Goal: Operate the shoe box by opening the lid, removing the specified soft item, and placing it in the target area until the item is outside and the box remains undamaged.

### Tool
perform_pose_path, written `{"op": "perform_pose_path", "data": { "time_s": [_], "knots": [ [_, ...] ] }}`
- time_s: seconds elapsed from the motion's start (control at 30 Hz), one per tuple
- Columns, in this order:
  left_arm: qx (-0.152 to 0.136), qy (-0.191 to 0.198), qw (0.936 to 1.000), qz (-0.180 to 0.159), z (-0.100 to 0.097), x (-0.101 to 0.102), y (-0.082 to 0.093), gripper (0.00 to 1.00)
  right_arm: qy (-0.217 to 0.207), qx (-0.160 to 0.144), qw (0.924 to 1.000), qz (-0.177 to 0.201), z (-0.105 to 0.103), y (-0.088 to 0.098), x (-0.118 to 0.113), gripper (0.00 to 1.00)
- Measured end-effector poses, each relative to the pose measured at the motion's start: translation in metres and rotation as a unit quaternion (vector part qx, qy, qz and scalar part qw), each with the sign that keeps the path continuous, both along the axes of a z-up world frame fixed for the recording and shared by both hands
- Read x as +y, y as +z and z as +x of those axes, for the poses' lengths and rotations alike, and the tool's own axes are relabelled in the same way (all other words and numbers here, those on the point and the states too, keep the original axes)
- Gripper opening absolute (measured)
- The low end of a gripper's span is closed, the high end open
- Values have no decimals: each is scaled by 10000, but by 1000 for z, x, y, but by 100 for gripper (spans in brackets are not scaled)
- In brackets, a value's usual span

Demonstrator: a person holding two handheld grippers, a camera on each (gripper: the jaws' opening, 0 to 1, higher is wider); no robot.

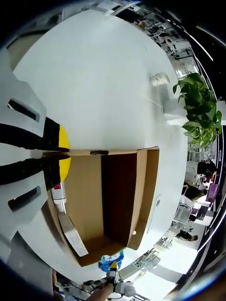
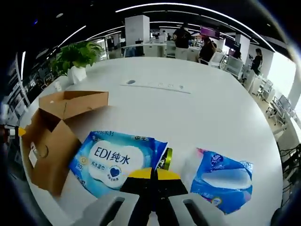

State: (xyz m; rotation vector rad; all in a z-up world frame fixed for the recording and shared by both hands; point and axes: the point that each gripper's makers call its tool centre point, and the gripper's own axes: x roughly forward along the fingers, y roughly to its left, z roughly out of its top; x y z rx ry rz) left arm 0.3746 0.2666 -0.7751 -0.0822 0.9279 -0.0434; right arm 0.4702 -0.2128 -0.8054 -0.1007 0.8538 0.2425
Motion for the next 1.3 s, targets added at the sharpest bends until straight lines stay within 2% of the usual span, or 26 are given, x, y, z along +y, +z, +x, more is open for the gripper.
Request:
{"op": "perform_pose_path", "data": {
  "time_s": [0.13, 0.27, 0.43, 0.7, 0.87, 1.1, 1.23, 1.3],
  "knots": [
    [2, 5, 10000, -4, 1, 1, -1, 1, 26, 8, 9999, -170, -1, -6, -4, 0],
    [7, 8, 10000, -8, 3, 3, -2, 1, -19, -1, 9999, -166, 0, -5, -5, 1],
    [8, 5, 10000, -11, 3, 4, -3, 1, 111, -91, 9996, -263, -1, 5, -8, 4],
    [3, -5, 10000, -2, 2, 3, -2, 1, 478, -199, 9983, -250, -8, 23, 2, 10],
    [6, -2, 10000, -14, 3, 3, -3, 1, 1015, -303, 9935, -409, -12, 39, 15, 12],
    [16, -9, 10000, -5, 1, 2, -2, 1, 1538, -191, 9878, -141, -18, 51, 36, 19],
    [19, -5, 10000, -13, 1, 1, -2, 1, 2010, -121, 9795, 35, -25, 58, 53, 21],
    [21, -10, 10000, -6, 1, 1, -2, 1, 2375, -108, 9713, 69, -32, 65, 66, 24]
  ]
}}
